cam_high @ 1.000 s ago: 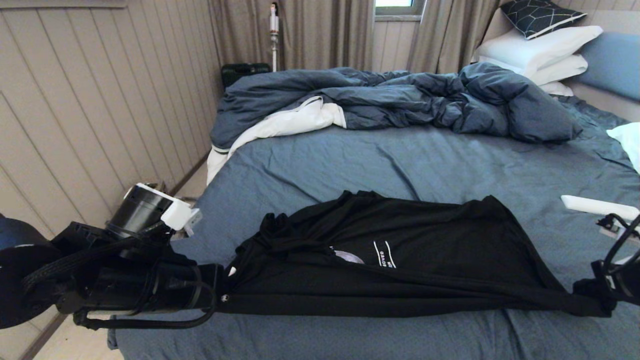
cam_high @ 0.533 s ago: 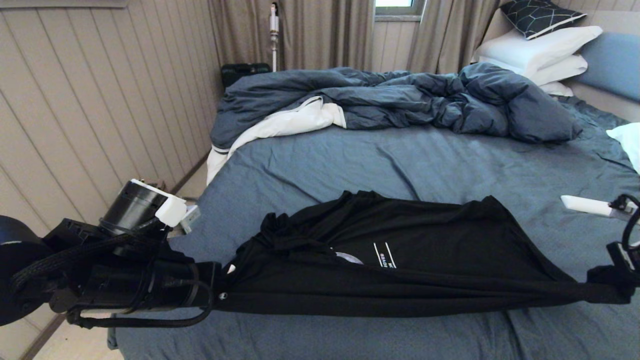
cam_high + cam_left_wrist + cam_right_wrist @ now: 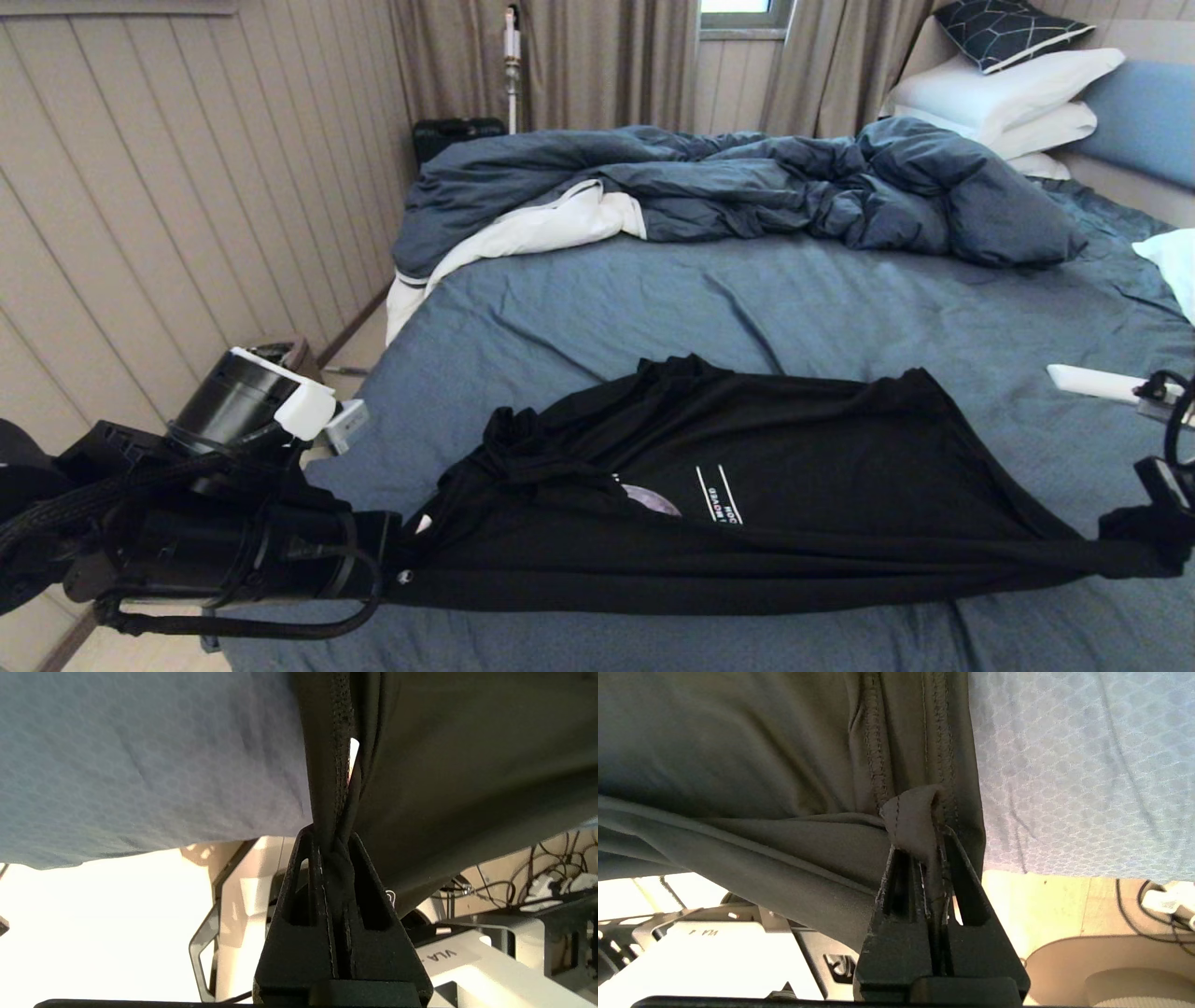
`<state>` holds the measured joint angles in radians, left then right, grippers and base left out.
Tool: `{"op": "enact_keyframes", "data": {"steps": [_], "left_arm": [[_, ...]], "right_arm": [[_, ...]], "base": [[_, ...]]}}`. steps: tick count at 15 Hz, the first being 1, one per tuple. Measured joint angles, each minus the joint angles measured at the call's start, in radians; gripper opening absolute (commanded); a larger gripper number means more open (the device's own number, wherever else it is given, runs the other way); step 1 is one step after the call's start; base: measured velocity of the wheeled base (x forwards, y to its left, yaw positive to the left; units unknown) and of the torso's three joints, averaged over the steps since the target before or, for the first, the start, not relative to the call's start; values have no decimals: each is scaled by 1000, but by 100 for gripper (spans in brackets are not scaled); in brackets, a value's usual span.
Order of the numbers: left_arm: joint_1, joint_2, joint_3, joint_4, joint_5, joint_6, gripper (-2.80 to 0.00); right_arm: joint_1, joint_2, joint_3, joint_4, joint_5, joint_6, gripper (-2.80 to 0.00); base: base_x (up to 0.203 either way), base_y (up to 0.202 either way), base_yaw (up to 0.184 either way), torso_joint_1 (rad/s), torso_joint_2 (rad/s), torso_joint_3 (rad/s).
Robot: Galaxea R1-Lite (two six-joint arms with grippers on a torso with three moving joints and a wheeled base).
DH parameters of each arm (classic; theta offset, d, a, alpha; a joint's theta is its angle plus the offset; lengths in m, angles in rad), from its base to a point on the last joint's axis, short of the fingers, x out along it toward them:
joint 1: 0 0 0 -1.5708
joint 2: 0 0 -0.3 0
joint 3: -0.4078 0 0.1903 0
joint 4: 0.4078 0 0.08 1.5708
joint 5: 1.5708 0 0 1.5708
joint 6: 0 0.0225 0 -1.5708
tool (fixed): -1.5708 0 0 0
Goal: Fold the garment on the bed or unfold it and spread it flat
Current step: Fold the black T-shirt
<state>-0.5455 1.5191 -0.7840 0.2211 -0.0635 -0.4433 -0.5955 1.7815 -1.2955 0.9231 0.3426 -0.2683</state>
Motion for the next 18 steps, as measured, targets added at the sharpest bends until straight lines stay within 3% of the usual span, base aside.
{"op": "enact_keyframes", "data": {"steps": [5, 6, 7, 9, 18], "left_arm": [[5, 41, 10, -71, -24, -6, -280], [12, 54, 10, -101, -23, -9, -280], [16, 65, 10, -118, -21, -10, 0], [22, 79, 11, -129, -16, -10, 0], [63, -19, 64, -129, -19, -1, 0]], "right_arm": [[-1, 58, 0, -42, 0, 3, -280], [-1, 73, -1, -53, 0, 6, 0], [-1, 84, 0, -80, 0, 11, 0], [3, 93, 24, -135, -1, 12, 0], [0, 17, 24, -128, 5, 14, 0]], "base": [[0, 0, 0, 0, 0, 0], [0, 0, 0, 0, 0, 0], [0, 0, 0, 0, 0, 0], [0, 0, 0, 0, 0, 0], [0, 0, 0, 0, 0, 0]]}}
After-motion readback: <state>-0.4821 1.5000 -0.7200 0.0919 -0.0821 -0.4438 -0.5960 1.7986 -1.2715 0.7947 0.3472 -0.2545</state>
